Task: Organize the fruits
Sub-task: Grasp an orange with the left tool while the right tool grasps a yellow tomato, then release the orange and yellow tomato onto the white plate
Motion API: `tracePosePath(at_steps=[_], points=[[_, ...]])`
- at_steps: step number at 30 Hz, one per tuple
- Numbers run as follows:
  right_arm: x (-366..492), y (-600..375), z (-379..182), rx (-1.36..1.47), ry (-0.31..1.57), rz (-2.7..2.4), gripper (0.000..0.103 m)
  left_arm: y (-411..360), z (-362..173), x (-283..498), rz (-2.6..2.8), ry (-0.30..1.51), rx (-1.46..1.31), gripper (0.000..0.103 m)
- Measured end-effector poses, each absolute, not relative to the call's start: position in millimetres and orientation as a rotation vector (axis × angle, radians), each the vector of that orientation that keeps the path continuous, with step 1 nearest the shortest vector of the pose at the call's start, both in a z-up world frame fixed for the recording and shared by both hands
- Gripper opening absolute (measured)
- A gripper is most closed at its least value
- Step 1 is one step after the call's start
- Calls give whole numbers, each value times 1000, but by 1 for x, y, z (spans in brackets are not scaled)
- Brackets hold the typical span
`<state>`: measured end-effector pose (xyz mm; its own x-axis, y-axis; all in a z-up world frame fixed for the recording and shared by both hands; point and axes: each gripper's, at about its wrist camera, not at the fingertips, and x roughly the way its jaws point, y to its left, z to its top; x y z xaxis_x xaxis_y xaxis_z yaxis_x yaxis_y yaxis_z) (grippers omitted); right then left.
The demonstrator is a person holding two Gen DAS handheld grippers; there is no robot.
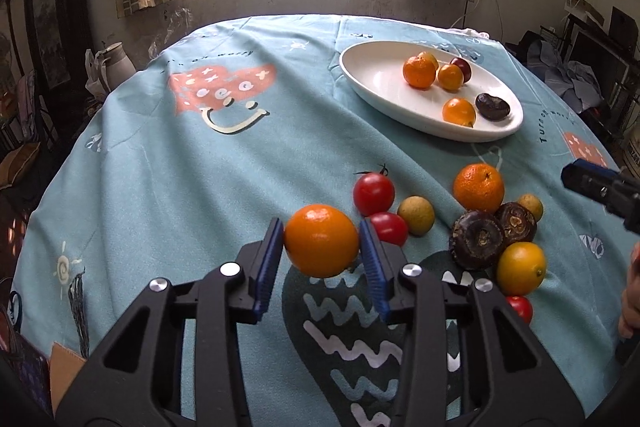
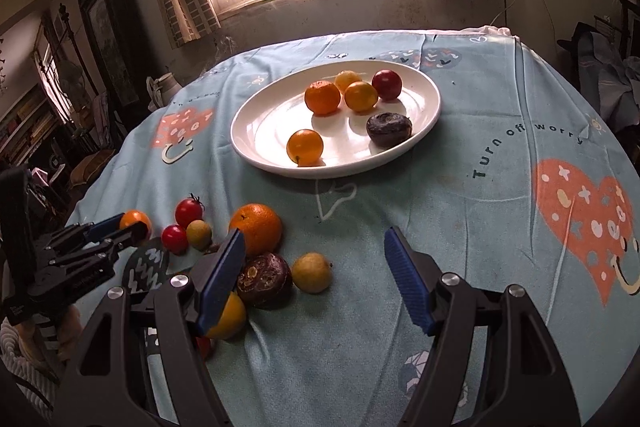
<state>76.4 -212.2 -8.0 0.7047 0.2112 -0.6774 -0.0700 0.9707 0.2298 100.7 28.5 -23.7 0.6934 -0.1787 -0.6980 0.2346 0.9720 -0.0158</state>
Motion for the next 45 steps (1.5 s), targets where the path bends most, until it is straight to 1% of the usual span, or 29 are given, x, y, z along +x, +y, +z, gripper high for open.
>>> tracePosePath(at_steps=[2, 4, 5, 7, 10, 12, 14, 17, 18, 19, 24, 26, 27, 31, 37, 41, 45], points=[[80, -209, -17, 186, 815, 170, 72, 32, -21, 101, -228, 765, 62, 39], [81, -208, -21, 182, 831, 179, 63, 32, -21, 101, -229, 768, 61, 39], [81, -209, -22, 190, 836, 184, 61, 31, -22, 101, -231, 771, 64, 39], [82, -213, -26, 218, 851, 196, 50, 29, -22, 100, -236, 772, 71, 39], [86, -219, -32, 279, 880, 213, 46, 28, -22, 100, -242, 769, 74, 40], [88, -221, -36, 312, 900, 223, 46, 28, -22, 100, -242, 768, 74, 40], [91, -221, -41, 336, 921, 233, 42, 28, -22, 100, -243, 772, 77, 39], [92, -227, -44, 389, 928, 246, 41, 25, -24, 101, -248, 785, 90, 40], [92, -229, -45, 419, 932, 255, 39, 23, -25, 101, -250, 789, 97, 40], [93, -231, -46, 448, 935, 268, 34, 22, -26, 101, -253, 793, 104, 40], [96, -233, -49, 499, 932, 280, 33, 14, -31, 101, -267, 807, 137, 40], [95, -236, -49, 515, 931, 271, 26, 11, -32, 102, -276, 811, 140, 40], [95, -237, -49, 518, 929, 269, 25, 11, -31, 102, -277, 810, 137, 40], [89, -239, -34, 475, 863, 240, 25, 3, -17, 115, -292, 809, 95, 40], [89, -254, -8, 477, 770, 197, 25, -37, 15, 150, -324, 761, 92, 40], [120, -256, 16, 438, 756, 181, 25, -61, 26, 179, -340, 750, 69, 40], [163, -248, 18, 398, 767, 155, 25, -78, 15, 209, -321, 784, 74, 40]])
